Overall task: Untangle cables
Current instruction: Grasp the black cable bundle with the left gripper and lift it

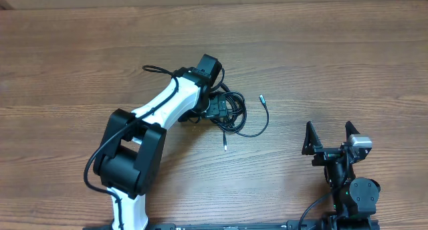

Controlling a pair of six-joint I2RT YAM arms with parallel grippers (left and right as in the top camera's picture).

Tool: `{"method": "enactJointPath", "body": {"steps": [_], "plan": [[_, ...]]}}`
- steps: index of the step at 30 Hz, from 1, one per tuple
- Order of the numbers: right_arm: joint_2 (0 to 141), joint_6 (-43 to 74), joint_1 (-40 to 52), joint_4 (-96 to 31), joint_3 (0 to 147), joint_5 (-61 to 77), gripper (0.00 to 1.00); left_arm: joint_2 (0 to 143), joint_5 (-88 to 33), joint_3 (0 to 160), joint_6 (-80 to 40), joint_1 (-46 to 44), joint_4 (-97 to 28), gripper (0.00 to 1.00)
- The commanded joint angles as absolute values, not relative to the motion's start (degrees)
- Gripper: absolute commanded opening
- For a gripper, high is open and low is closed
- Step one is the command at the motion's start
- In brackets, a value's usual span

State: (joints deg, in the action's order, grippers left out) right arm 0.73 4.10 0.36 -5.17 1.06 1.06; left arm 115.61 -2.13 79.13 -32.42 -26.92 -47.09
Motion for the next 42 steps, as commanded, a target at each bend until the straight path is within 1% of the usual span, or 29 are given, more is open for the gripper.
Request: {"method": "enactJointPath", "body": {"steps": [1,5,7,8,9,10,12,14,15,17,20,33,36,42], "plan": [[0.19,4.32,0.14,-4.84,0.45,0.49,1.00,117.75,-2.33,80.40,-31.05,-27.31,-47.07,0.99],[0.19,4.32,0.14,-4.84,0.45,0.49,1.00,117.80,-2.33,80.40,-31.07,-27.31,-47.03,1.00],[0.19,4.32,0.14,-4.84,0.45,0.49,1.00,117.80,-2.31,80.40,-31.05,-27.31,-47.07,0.96],[0.19,4.32,0.14,-4.84,0.45,0.49,1.00,117.80,-2.31,80.40,-31.05,-27.31,-47.07,0.93],[0.19,4.32,0.14,-4.84,0.45,0.49,1.00,117.80,-2.31,80.40,-31.05,-27.31,-47.07,0.86],[0.19,4.32,0.14,-4.84,0.45,0.49,1.00,117.80,-2.31,80.40,-31.05,-27.31,-47.07,0.77],[0.19,4.32,0.14,-4.84,0.45,0.49,1.00,117.80,-2.31,80.40,-31.05,-27.31,-47.07,0.50],[0.19,4.32,0.14,-4.84,0.45,0.49,1.00,117.80,-2.31,80.40,-31.05,-27.31,-47.00,0.32],[0.19,4.32,0.14,-4.84,0.45,0.49,1.00,117.80,-2.35,80.40,-31.05,-27.31,-46.85,0.25],[0.19,4.32,0.14,-4.84,0.45,0.49,1.00,117.80,-2.33,80.40,-31.05,-27.31,-46.65,0.15],[0.19,4.32,0.14,-4.84,0.45,0.49,1.00,117.80,-2.35,80.40,-31.05,-27.31,-46.48,0.04],[0.19,4.32,0.14,-4.84,0.45,0.49,1.00,117.01,-2.35,80.42,-30.20,-27.42,-47.97,0.04],[0.19,4.32,0.14,-4.84,0.45,0.49,1.00,115.39,-2.31,80.42,-29.54,-27.46,-48.53,0.04],[0.19,4.32,0.14,-4.84,0.45,0.49,1.00,109.34,2.59,80.42,-28.40,-29.30,-48.84,0.04]]}}
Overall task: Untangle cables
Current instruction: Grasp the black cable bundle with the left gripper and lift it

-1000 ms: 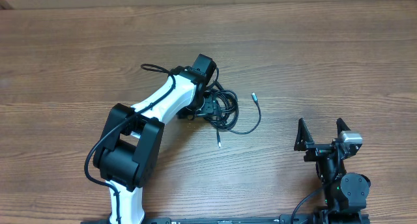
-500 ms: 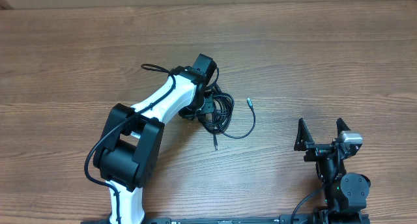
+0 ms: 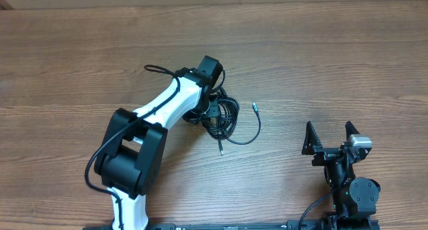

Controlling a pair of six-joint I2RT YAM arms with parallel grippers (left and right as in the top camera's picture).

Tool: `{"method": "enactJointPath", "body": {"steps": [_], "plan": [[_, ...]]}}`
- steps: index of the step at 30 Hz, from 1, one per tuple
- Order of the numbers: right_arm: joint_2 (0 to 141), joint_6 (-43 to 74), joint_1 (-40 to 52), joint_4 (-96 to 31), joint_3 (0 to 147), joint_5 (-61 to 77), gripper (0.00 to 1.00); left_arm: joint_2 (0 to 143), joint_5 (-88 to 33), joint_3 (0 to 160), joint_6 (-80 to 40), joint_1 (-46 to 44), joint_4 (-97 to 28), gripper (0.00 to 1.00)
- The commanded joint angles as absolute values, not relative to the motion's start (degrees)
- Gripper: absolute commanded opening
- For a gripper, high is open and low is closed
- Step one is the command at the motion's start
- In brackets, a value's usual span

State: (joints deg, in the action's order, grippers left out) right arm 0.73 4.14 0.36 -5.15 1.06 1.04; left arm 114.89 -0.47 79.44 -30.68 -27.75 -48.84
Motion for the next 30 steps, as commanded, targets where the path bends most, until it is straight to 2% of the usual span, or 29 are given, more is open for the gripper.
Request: {"method": "enactJointPath", "body": {"steps": [1,14,30], "plan": [[0.19,4.32,0.14,-4.84,0.45,0.49,1.00,107.85,3.55,80.42,-28.08,-29.85,-48.84,0.04],[0.19,4.32,0.14,-4.84,0.45,0.49,1.00,90.19,15.86,80.42,-25.23,-39.81,-49.52,0.04],[0.19,4.34,0.14,-4.84,0.45,0.51,1.00,88.79,18.61,80.42,-25.30,-42.46,-51.81,0.04]]}}
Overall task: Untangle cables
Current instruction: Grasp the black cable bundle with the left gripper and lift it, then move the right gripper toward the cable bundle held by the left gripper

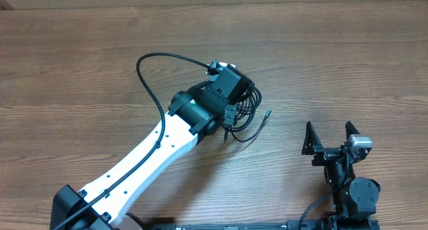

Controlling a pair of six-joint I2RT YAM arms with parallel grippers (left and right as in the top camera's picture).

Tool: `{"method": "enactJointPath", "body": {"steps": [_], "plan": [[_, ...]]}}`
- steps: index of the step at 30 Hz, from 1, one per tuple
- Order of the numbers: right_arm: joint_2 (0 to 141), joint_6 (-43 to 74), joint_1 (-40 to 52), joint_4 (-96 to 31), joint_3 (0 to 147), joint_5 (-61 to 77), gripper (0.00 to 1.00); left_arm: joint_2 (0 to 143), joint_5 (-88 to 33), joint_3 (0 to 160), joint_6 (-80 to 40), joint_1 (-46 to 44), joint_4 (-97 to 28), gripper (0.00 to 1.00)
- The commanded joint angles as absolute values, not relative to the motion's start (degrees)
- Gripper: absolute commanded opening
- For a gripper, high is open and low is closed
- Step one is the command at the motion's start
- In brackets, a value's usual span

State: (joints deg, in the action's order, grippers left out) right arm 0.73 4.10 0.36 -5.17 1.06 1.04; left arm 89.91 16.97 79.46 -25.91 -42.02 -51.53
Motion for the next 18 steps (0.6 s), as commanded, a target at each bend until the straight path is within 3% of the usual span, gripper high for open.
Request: {"method": "enactJointPath", "body": {"steps": [1,10,18], "plan": [[0.19,4.38,0.14,-4.84,0.45,0.58,1.00,88.79,18.63,80.42,-25.30,-42.46,-52.16,0.04],[0.19,5.32,0.14,-4.43,0.45,4.91,1.00,88.79,18.61,80.42,-26.61,-42.39,-53.54,0.04],[0.19,15.66,0.14,-4.54,1.19,8.99,1.00,88.79,18.59,80.42,-27.51,-42.39,-54.52,0.04]]}}
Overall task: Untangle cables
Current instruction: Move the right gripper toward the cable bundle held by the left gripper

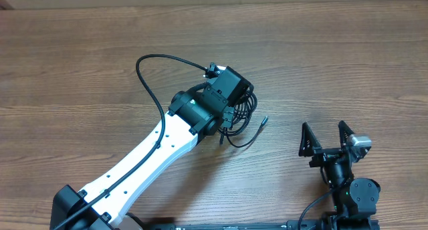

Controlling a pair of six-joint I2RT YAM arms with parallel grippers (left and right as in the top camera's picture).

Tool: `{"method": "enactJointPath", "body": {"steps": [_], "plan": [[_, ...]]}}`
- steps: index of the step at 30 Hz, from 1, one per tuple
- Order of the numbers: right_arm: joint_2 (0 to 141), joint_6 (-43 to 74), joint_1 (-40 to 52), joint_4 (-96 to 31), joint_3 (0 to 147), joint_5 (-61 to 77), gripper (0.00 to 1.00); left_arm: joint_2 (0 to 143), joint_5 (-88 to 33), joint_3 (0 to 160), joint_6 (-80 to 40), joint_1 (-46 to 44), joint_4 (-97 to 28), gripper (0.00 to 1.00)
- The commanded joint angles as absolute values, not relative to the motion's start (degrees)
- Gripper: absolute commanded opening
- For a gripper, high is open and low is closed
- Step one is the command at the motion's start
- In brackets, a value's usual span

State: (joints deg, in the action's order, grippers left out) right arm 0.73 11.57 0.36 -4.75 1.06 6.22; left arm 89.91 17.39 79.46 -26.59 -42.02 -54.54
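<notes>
A tangled bundle of thin black cables [247,109] hangs bunched at the centre of the table, under the wrist of my left arm. My left gripper [230,120] reaches down into the bundle and looks shut on it, though the wrist hides most of its fingers. One loose end with a small plug [263,122] trails out to the right. My right gripper [325,138] stands open near the front right, apart from the cables, with nothing between its fingers.
The wooden table [348,56] carries nothing else. My left arm's own black supply cable [148,73] arches out to the left of the wrist. The white left arm [144,163] crosses the front left of the table diagonally.
My left gripper with the bundle sits slightly lower and to the left, and the loose plug end has dropped a little toward the front. The right gripper has shifted slightly left.
The left arm was folded with its gripper on the bundle left of centre, loose ends spread to the right. The bundle then lay more gathered. Later the arm was stretched out, with the bundle further right under the wrist, where it still hangs.
</notes>
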Motion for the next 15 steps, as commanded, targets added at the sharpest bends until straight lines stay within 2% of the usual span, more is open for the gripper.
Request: {"method": "enactJointPath", "body": {"steps": [1,15], "plan": [[0.19,15.66,0.14,-4.91,1.67,9.28,1.00,88.79,18.59,80.42,-27.53,-42.39,-54.65,0.04],[1.34,15.64,0.14,-20.56,20.23,9.10,1.00,88.79,17.72,80.42,-34.02,-42.39,-55.68,0.04]]}}
